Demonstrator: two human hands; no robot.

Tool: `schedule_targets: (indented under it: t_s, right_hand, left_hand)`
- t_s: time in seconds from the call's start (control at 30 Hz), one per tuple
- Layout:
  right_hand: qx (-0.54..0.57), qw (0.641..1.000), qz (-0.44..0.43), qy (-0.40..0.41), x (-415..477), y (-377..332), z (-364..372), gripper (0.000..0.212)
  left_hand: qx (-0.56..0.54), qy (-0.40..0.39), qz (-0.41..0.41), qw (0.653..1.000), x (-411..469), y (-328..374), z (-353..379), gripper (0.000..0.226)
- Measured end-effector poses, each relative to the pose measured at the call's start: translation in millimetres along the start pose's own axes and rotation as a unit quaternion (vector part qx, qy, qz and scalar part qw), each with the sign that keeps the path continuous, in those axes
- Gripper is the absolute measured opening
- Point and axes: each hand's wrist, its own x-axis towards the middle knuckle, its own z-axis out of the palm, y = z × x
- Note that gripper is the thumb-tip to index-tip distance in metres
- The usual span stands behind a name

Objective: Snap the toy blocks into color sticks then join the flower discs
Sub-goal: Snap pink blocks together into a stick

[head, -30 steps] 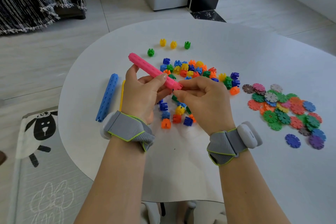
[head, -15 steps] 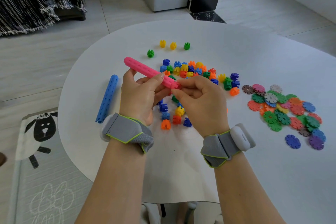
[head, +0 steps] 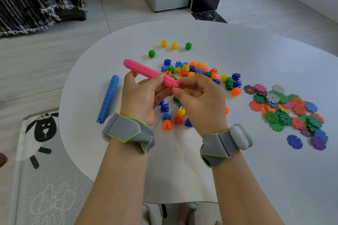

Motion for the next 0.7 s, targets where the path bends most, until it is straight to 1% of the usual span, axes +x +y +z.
schedule_targets:
  t_s: [0.1, 0.5, 0.7]
  right_hand:
    - [0.003, 1.0, -0.001, -0.009, 0.2, -0.5, 0.7, 0.022]
    - [-0.01, 1.0, -0.023, -0.005, 2.1, 2.6, -0.4, 0.018]
    - [-0.057, 0.998, -0.038, 0.015, 0.3, 5.5, 3.7, 0.016]
  left_hand:
    - [0.001, 0.007, 0.003, 1.0, 1.4, 0.9, -1.1, 0.058]
    - [0.008, -0.016, -0.006, 1.0, -1.8, 2.1, 0.4, 0.058]
    - [0.048, -0.015, 0.012, 0.999, -2.4, -0.8, -0.4, 0.058]
